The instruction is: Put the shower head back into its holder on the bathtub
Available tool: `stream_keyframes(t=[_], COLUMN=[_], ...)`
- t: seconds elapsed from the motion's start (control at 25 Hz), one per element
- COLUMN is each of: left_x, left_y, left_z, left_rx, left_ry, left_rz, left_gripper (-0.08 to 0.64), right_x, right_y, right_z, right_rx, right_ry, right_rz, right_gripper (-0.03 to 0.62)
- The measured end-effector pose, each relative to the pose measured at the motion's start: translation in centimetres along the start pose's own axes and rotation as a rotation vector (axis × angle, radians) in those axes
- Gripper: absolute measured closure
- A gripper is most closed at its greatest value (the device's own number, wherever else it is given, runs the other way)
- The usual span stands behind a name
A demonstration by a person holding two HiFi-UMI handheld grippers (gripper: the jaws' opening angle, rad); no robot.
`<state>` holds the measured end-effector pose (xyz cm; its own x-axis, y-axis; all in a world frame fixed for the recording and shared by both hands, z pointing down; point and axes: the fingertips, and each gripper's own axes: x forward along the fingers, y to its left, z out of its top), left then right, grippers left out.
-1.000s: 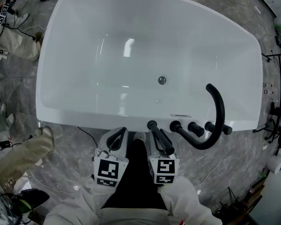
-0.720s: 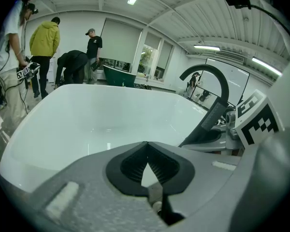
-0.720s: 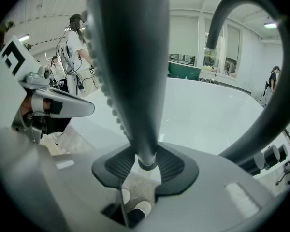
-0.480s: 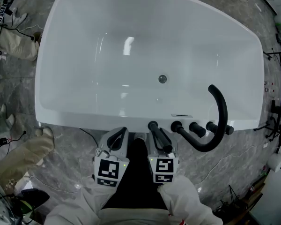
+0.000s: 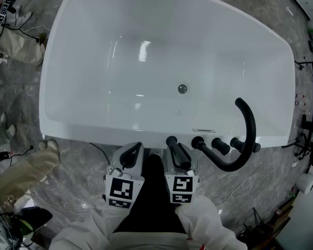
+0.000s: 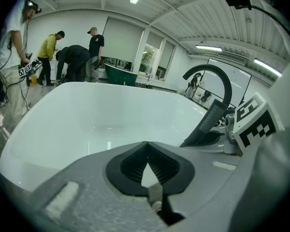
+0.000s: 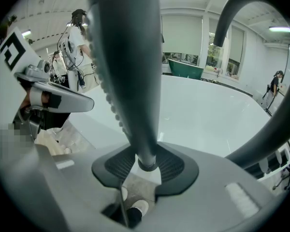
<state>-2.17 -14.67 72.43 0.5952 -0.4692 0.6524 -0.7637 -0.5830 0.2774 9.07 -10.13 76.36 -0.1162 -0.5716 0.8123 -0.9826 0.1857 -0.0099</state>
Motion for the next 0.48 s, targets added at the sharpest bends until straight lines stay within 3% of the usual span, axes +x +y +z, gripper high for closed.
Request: stream_keyframes(t=[0.48], left_x=[-0.24], left_y=[-0.17], left_z=[0.13], left_rx=[-0.001], left_ry=[-0.004], left_rz=[0.004], left_gripper=[0.558], right_x=[0.15], right_y=[0.29], right_z=[0.25], right_rx=[-0.028], right_ry=[0.011], right_rz=[-0.011], right_gripper=[0.456])
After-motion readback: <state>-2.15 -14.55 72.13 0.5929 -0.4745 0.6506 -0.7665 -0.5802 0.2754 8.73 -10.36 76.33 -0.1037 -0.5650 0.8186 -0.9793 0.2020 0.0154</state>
